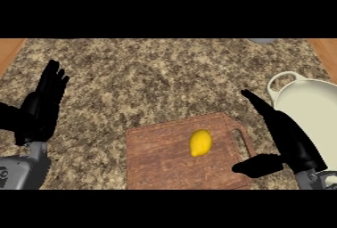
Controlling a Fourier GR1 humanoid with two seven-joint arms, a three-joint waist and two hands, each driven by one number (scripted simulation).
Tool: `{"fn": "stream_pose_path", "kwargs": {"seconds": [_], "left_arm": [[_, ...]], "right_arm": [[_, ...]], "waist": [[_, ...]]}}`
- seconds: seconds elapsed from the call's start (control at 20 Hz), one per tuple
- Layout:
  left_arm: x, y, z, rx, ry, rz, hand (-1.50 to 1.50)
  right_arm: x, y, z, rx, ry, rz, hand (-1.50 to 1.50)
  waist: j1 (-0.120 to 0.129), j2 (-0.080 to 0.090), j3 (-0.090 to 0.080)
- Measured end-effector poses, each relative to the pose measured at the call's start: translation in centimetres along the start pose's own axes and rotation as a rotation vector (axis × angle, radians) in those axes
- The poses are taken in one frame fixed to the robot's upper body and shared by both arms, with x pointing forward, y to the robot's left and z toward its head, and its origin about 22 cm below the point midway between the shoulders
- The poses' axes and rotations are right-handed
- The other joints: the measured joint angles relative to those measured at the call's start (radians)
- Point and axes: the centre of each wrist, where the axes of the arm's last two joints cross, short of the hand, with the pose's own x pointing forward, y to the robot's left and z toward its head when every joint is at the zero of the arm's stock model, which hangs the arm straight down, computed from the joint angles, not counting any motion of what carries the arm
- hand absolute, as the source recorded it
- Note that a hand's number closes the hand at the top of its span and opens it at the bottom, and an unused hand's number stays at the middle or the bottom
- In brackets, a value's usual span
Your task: Pick the lemon from the cutting board and place it in the pot
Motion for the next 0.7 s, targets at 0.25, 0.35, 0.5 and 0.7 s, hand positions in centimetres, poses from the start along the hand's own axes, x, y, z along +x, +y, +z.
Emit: {"fn": "stream_pose_path", "kwargs": {"seconds": [0.25,0.35,0.5,0.7], "left_arm": [[0.6,0.2,-0.5,-0.005,0.005,-0.001,0.00],[0.8,0.4,-0.6,-0.002,0.003,-0.001,0.00],[0.6,0.3,-0.4,0.001,0.000,0.004,0.00],[0.1,0.6,-0.3,0.009,-0.001,-0.004,0.00]], "right_arm": [[3.9,1.1,-1.5,0.155,0.097,0.091,-1.50],[5.3,2.3,-1.8,0.193,0.111,0.102,-1.50],[6.2,3.3,-2.7,0.218,0.128,0.099,-1.50],[7.1,4.6,-3.3,0.240,0.132,0.093,-1.50]], "waist": [[0.003,0.001,0.002],[-0.001,0.000,0.002],[-0.007,0.000,0.003],[-0.011,-0.001,0.004]]}}
